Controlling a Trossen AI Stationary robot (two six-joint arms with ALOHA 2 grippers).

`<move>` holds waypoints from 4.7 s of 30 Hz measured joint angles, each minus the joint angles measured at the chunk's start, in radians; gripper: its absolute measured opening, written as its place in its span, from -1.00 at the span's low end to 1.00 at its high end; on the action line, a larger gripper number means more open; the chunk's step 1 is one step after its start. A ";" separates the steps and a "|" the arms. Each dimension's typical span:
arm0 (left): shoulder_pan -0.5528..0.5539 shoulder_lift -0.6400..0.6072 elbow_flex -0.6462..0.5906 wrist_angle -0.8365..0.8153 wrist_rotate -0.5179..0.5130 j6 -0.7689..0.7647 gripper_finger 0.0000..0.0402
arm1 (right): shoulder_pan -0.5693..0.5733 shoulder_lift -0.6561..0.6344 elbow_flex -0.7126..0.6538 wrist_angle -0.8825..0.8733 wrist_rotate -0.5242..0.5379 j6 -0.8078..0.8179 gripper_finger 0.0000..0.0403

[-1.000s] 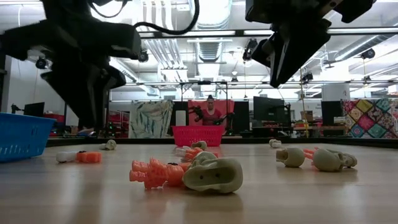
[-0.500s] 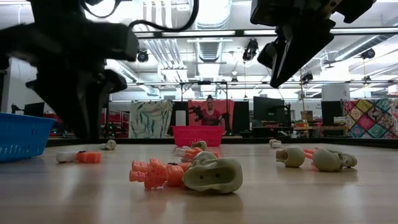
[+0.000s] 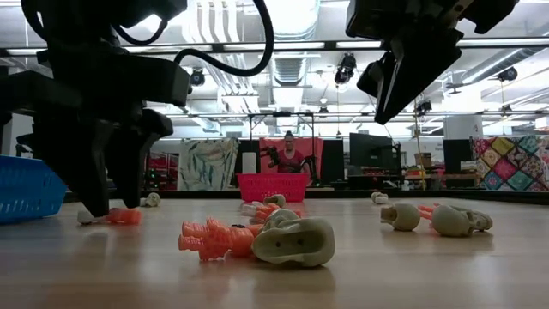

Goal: Sort Halloween decoration
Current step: Put the orange skeleton toy into the red bin, then put the gray skull toy into the black bin

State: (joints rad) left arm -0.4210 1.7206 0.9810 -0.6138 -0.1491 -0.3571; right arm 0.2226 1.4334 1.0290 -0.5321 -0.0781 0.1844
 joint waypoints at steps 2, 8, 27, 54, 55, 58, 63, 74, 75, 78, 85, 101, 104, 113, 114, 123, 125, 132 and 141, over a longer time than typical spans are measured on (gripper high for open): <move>0.000 0.000 0.000 0.000 0.000 0.005 0.03 | 0.000 0.000 0.000 0.004 0.000 0.000 -0.56; 0.001 0.036 -0.001 0.010 0.000 0.021 -0.01 | 0.000 0.000 0.000 0.027 0.000 0.000 -0.55; 0.000 0.082 0.043 -0.016 0.009 0.086 -0.71 | 0.000 0.001 -0.001 0.044 0.001 0.000 -0.63; 0.342 -0.112 0.104 -0.043 -0.092 0.502 -0.89 | 0.000 -0.068 -0.007 -0.030 0.019 -0.015 -0.65; 0.375 -0.120 0.104 -0.014 -0.092 0.526 -0.89 | 0.000 -0.073 -0.009 -0.027 0.031 -0.020 -0.65; 0.478 -0.129 0.106 0.075 -0.091 0.594 -0.89 | 0.000 -0.079 -0.014 -0.016 0.053 -0.027 -0.66; 0.655 -0.115 0.185 0.162 -0.088 0.650 -0.89 | 0.000 -0.077 -0.016 0.000 0.055 -0.029 -0.63; 0.892 0.087 0.460 0.126 0.047 0.800 -0.89 | 0.000 -0.077 -0.016 0.022 0.055 -0.032 -0.66; 0.904 0.109 0.477 0.113 0.047 0.810 -0.89 | 0.000 -0.077 -0.016 0.023 0.055 -0.031 -0.67; 0.931 0.166 0.513 0.078 0.064 0.820 -0.89 | 0.000 -0.077 -0.016 0.023 0.055 -0.030 -0.67; 0.943 0.267 0.530 0.062 0.072 0.821 -0.89 | 0.000 -0.077 -0.016 0.026 0.055 -0.052 -0.64; 0.945 0.293 0.530 0.037 0.072 0.825 -0.67 | 0.000 -0.076 -0.016 0.044 0.056 -0.065 -0.67; 0.945 0.293 0.530 0.037 0.072 0.819 -0.58 | 0.000 -0.076 -0.016 0.044 0.057 -0.065 -0.66; 0.945 0.287 0.530 0.036 0.073 0.788 -0.49 | -0.008 -0.076 -0.017 0.052 0.116 -0.096 -0.68; 0.944 0.281 0.530 0.036 0.077 0.778 -0.49 | -0.013 -0.076 -0.017 0.053 0.121 -0.096 -0.68; 0.941 0.196 0.530 -0.012 0.272 0.649 -0.55 | -0.081 -0.075 -0.019 0.131 0.194 -0.105 -0.68; 0.936 0.173 0.527 -0.018 0.282 0.622 -0.60 | -0.096 -0.074 -0.019 0.134 0.195 -0.117 -0.69; 0.894 0.066 0.466 -0.001 0.286 0.539 -0.63 | -0.128 -0.073 -0.043 0.199 0.217 -0.149 -0.70; 0.791 -0.203 0.177 0.231 0.263 0.371 -0.63 | -0.136 -0.073 -0.159 0.528 0.246 -0.200 -0.70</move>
State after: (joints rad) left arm 0.3698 1.5174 1.1580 -0.3832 0.1137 0.0136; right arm 0.0864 1.3605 0.8702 -0.0043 0.1675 -0.0158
